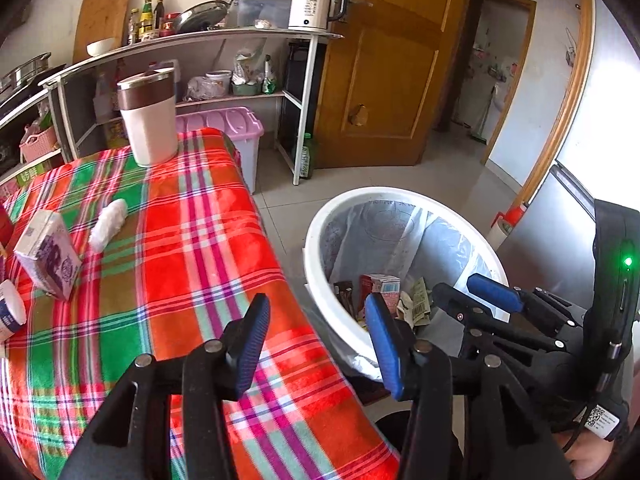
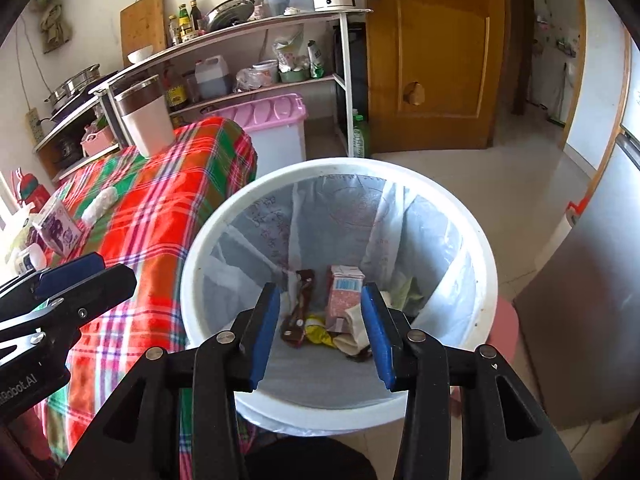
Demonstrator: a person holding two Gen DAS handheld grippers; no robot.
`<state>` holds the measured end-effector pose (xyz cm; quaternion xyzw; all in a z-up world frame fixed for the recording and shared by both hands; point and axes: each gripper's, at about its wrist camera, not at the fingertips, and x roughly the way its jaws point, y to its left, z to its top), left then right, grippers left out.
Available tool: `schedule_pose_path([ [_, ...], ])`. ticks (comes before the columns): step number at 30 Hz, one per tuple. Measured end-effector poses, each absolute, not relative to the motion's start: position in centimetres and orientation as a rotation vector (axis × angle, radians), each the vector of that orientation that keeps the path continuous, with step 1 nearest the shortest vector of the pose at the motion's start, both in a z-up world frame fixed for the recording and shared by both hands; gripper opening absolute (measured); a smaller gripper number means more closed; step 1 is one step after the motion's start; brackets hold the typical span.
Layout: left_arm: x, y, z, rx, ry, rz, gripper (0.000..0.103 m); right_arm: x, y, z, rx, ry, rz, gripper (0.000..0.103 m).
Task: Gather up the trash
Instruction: 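Move both tools back over the table toward the cartons and cups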
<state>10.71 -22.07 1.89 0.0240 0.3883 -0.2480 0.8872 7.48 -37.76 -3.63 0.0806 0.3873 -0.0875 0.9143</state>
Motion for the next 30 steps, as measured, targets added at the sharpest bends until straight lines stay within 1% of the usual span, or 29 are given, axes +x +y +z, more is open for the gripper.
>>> schedule_pose_path([
  [30, 10.2, -5.9, 1.6, -0.112, 0.755, -0.207, 0.055, 10.1, -25.3, -2.3, 0.081, 0.774, 0.07, 0.044],
])
